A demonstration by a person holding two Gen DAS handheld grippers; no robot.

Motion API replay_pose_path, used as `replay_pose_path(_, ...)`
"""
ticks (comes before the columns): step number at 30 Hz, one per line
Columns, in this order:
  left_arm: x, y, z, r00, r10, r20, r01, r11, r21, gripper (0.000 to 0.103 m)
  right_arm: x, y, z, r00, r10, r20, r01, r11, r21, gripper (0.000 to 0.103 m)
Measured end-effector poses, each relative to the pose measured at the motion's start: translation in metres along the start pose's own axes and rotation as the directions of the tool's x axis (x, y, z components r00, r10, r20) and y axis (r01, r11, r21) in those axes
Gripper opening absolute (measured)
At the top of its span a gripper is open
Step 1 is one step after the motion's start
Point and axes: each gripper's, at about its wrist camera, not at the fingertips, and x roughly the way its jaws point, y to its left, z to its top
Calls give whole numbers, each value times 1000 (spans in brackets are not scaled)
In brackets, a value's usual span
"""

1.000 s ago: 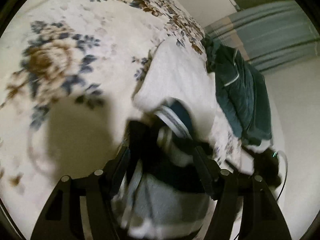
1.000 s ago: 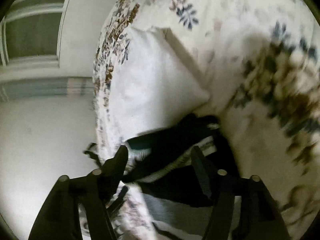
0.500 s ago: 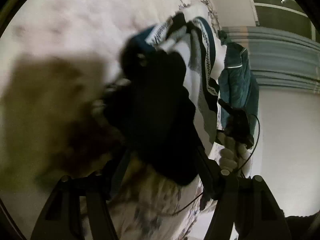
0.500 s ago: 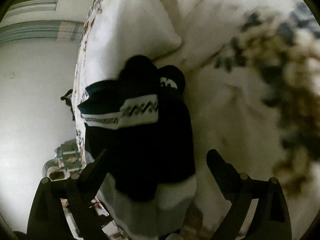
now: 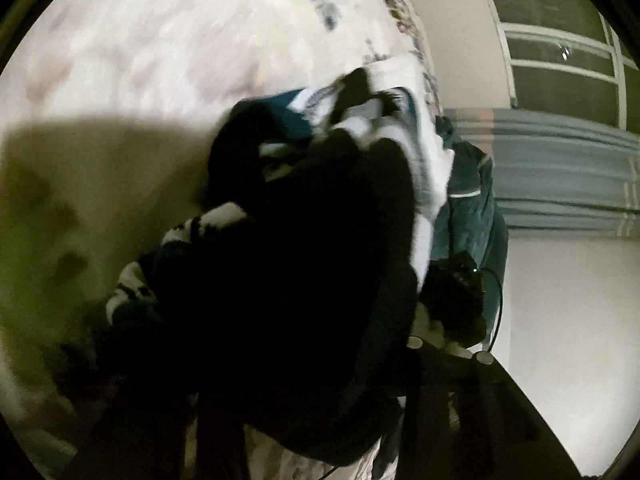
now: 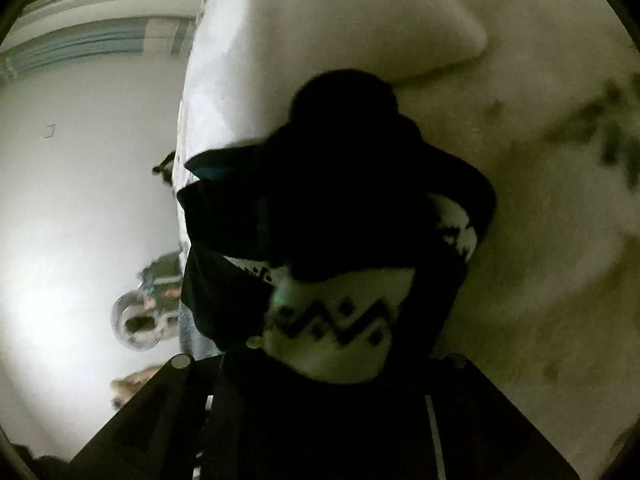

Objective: Fold small clothes

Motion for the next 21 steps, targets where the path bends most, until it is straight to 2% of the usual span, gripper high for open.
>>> replay_pose_path(2, -10, -10, 9, 1000, 8, -24, -6, 999, 50, 33, -8, 4, -12, 999, 0, 48, -1, 999, 33, 17)
replay_pose_path(5, -24, -27, 25, 997, 34, -70, -26, 992, 122, 33, -29, 9, -52, 991, 10, 130, -22, 995, 93, 17)
replay_pose_path(8, -37, -41, 44, 988, 65, -137, -37, 979, 200, 33, -50, 12, -118, 977, 11, 215, -47, 985, 165, 16)
replay_pose_path(10, -48, -44, 50, 976, 94, -199, -40, 965, 261, 33, -59, 19, -178, 963, -26, 267, -36, 974, 224, 16)
replay_pose_path(12, -47, -42, 51, 954, 124, -274, -40, 955, 294, 33, -64, 22, -237, 949, -72, 306, -20, 958, 287, 16)
replay_pose_path(13, -45, -38, 47, 938, 151, -311, -49, 949, 312, 37, -62, 22, -269, 944, -102, 314, -8, 944, 331, 16)
replay_pose_path(15, -33, -18, 36, 890, 268, -369, -125, 922, 367, 44, -52, 14, -324, 933, -164, 320, 24, 917, 399, 18)
replay_pose_path(16, -38, -7, 19, 871, 313, -378, -160, 909, 385, 47, -44, 8, -340, 935, -179, 306, 33, 903, 428, 23)
replay_pose_path(17, -35, 5, 14, 849, 363, -384, -208, 897, 389, 51, -31, -7, -357, 945, -190, 265, 40, 874, 484, 23)
replay_pose_path(18, -34, 18, 9, 831, 406, -380, -253, 885, 391, 59, -22, -17, -364, 955, -173, 240, 24, 853, 521, 28)
replay_pose_path(19, -41, 25, 7, 848, 380, -369, -246, 899, 363, 59, -16, -29, -370, 965, -150, 217, 5, 832, 555, 41)
replay_pose_path(21, -61, 28, 6, 881, 346, -324, -242, 916, 321, 60, -18, -43, -381, 973, -131, 190, -3, 814, 581, 58)
